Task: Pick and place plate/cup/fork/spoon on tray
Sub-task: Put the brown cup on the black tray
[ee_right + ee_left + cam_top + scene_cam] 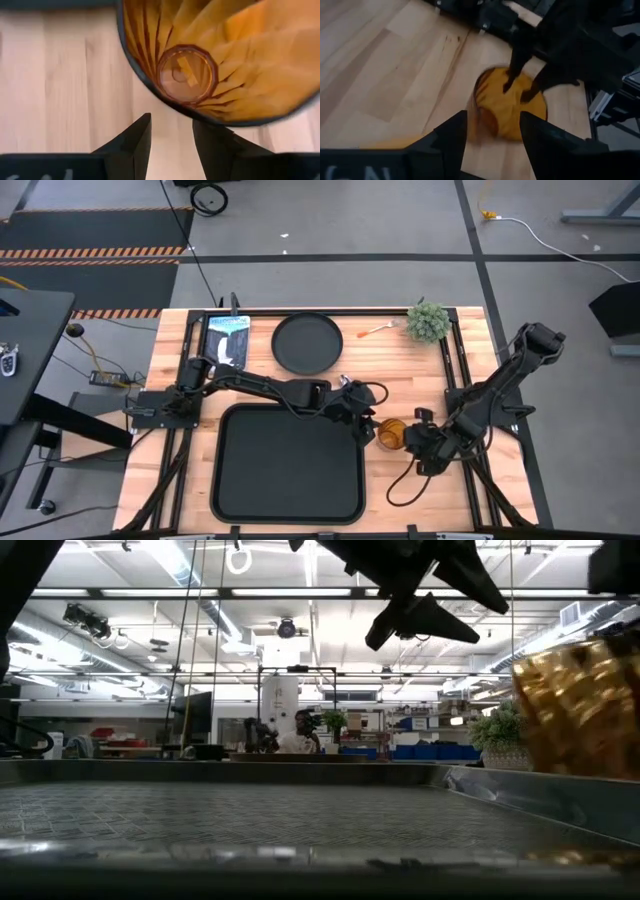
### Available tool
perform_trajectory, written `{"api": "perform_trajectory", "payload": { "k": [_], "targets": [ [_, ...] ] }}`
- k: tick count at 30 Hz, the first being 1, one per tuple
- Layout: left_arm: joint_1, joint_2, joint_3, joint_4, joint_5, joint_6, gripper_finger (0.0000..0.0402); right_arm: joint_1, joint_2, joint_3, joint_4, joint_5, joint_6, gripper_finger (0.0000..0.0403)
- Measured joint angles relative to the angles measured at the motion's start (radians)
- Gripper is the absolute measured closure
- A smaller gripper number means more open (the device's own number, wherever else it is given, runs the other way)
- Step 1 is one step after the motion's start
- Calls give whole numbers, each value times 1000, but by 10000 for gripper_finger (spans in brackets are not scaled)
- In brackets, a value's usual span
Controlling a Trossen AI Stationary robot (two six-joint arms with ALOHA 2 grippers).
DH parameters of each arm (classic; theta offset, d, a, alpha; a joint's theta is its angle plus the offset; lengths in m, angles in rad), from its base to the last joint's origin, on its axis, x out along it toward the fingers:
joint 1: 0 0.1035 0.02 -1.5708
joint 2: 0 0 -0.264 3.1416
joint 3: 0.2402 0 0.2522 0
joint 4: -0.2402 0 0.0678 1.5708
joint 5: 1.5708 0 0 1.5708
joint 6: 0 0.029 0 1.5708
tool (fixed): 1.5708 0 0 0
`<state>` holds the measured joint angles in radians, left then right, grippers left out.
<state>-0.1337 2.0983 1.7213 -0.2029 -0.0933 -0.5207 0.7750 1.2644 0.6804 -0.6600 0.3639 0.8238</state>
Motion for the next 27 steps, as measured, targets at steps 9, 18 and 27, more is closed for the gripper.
{"api": "perform_trajectory", "payload": {
  "k": [9, 18, 27],
  "targets": [
    [0, 0, 1, -14, 2, 35, 209, -27, 18, 0, 39, -1, -70, 252],
    [-17, 44, 0, -11, 19, -18, 199, 8, 11, 0, -150, -70, 74, 252],
    [-22, 55, 0, 6, 8, -44, 166, 18, 5, 0, -151, -62, 89, 252]
  ]
}}
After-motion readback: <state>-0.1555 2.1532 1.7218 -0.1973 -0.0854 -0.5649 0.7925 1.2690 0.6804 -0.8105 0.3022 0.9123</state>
